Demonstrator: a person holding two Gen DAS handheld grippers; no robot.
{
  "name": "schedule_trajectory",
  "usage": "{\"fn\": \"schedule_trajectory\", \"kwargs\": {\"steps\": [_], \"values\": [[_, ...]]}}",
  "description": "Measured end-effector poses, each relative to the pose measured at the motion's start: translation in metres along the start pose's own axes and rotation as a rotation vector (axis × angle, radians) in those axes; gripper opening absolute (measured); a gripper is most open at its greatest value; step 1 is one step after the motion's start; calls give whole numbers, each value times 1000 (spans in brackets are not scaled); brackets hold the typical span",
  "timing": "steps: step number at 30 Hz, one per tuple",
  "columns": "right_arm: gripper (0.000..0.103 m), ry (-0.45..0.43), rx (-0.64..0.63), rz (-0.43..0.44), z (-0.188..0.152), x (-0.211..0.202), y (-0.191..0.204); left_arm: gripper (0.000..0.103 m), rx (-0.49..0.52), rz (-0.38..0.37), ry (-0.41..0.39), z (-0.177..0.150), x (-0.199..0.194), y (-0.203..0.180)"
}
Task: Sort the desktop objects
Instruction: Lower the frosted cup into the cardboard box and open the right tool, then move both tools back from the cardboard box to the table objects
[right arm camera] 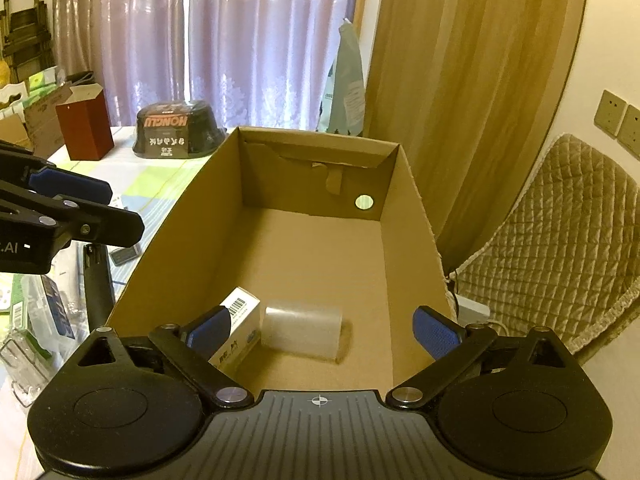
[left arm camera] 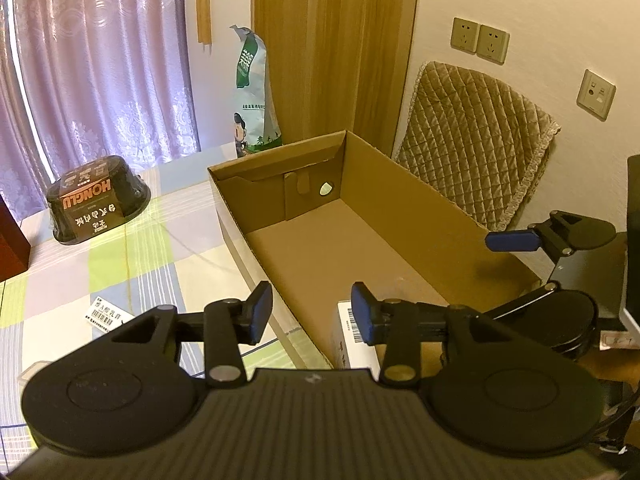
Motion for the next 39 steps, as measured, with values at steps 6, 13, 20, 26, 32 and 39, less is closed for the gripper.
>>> {"fn": "schedule_trajectory", "kwargs": {"steps": [6,13,20,26,32,39], "values": [[100,-3,19,-7,-1,-12,0,39,-4,1,-2,-2,-9,-1],[100,-11,31,-10,-2,-30,5,41,-17,6,-5,-6,-22,0],[100,-22,43,-11,-2,-47,13,41,-29,15,-6,-13,-41,2],[100,-30,48,-3,-3,-65,23,42,-47,27,-9,-23,-61,8],[100,-40,48,6,-4,-86,37,42,-76,45,-8,-38,-88,16],[100,-47,49,24,-9,-111,59,43,-105,74,-3,-60,-123,28]]}}
Point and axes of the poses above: each gripper's, at about its wrist camera, not at the fingertips, and x roughly the way its jaws point, y to its left, z to its top, the point moved 1 cm from there along x, roughly the way its jaws point, and after that the axes turned 7 degrees about -y, right-handed, at the moved point
